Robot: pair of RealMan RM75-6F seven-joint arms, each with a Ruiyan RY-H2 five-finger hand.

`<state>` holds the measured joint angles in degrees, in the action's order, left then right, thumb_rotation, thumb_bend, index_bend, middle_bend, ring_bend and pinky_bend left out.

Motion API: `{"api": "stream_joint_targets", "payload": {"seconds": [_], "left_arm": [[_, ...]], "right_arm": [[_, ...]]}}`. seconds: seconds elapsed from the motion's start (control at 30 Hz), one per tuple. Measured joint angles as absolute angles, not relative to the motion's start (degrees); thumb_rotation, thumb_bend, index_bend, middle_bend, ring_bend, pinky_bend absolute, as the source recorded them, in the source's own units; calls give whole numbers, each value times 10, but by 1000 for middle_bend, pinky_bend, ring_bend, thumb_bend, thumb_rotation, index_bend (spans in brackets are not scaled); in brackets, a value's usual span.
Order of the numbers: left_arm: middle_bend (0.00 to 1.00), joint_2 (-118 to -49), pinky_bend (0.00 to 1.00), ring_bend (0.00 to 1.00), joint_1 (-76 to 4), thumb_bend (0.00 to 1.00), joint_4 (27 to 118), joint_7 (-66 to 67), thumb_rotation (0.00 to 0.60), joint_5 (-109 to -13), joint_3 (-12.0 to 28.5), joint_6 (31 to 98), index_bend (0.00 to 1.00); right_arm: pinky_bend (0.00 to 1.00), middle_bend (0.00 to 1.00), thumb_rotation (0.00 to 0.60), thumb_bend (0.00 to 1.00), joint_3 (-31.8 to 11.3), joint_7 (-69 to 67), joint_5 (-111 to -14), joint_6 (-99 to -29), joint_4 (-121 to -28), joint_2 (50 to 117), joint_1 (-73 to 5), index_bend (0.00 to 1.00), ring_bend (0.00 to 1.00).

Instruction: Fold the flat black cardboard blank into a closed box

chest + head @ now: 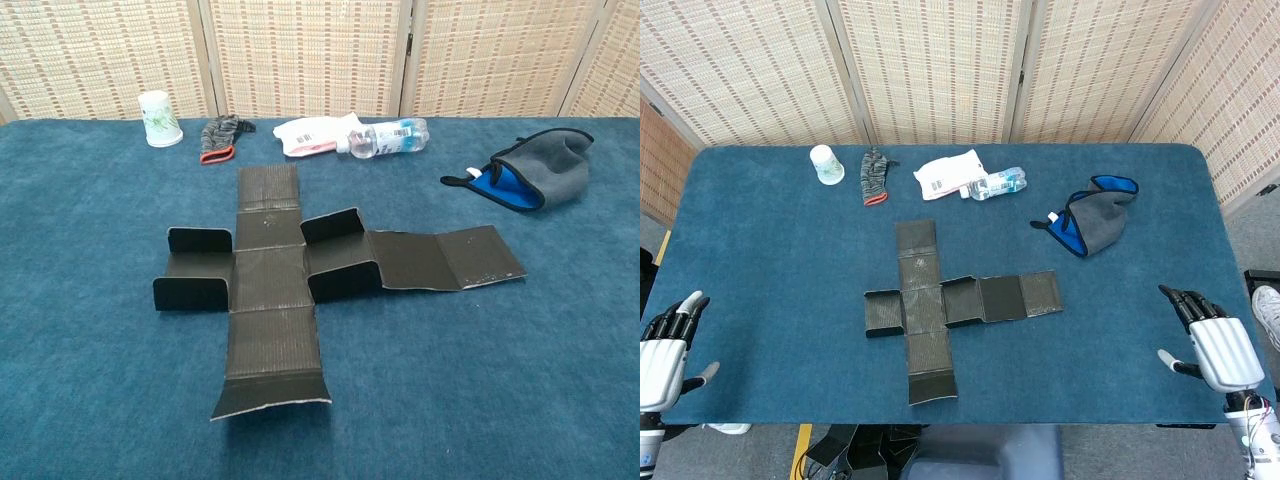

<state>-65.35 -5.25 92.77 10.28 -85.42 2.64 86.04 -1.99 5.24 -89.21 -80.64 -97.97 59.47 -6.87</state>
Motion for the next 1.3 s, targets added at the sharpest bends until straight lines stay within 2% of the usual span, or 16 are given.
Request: {"api": "stream_joint_targets", "payload": {"seconds": [0.1, 0.17, 0.23, 0.3, 0.5, 0.83, 1.1, 1.3], "left_arm": [[91, -653, 183, 113, -53, 129, 928, 101, 600, -857, 26, 862, 85], [92, -653, 183, 113, -53, 130, 927, 99, 600, -859, 26, 863, 85], [92, -653, 182, 112, -54, 130, 927, 99, 600, -861, 25, 862, 85], [92, -654, 183, 112, -54, 130, 927, 99, 600, -864, 24, 861, 85], [92, -655, 182, 113, -53, 129, 927, 96, 600, -876, 20, 866, 85], [92, -653, 183, 111, -56, 130, 928, 93, 600, -896, 12, 866, 85], [92, -655, 183, 102, -57, 129, 922, 88, 600, -898, 11, 866, 85], [92, -654, 183, 102, -56, 129, 917, 79, 600, -899, 8, 864, 85]], "right_arm": [[639, 162, 600, 120, -21, 71, -888, -791, -994, 591, -77, 103, 499], [764, 151, 600, 119, -22, 86, -884, -778, -1003, 591, -85, 103, 614], [850, 151, 600, 116, -25, 104, -879, -763, -1014, 592, -95, 103, 678], [886, 151, 600, 109, -28, 121, -871, -748, -1025, 594, -105, 91, 715], [924, 157, 600, 77, -46, 191, -817, -690, -1078, 608, -146, 47, 759], [939, 174, 600, 50, -84, 320, -635, -598, -1133, 661, -245, 64, 778], [939, 165, 600, 43, -105, 400, -484, -565, -1114, 726, -341, 128, 778], [939, 180, 600, 42, -107, 441, -394, -550, -1058, 784, -414, 150, 778]]}}
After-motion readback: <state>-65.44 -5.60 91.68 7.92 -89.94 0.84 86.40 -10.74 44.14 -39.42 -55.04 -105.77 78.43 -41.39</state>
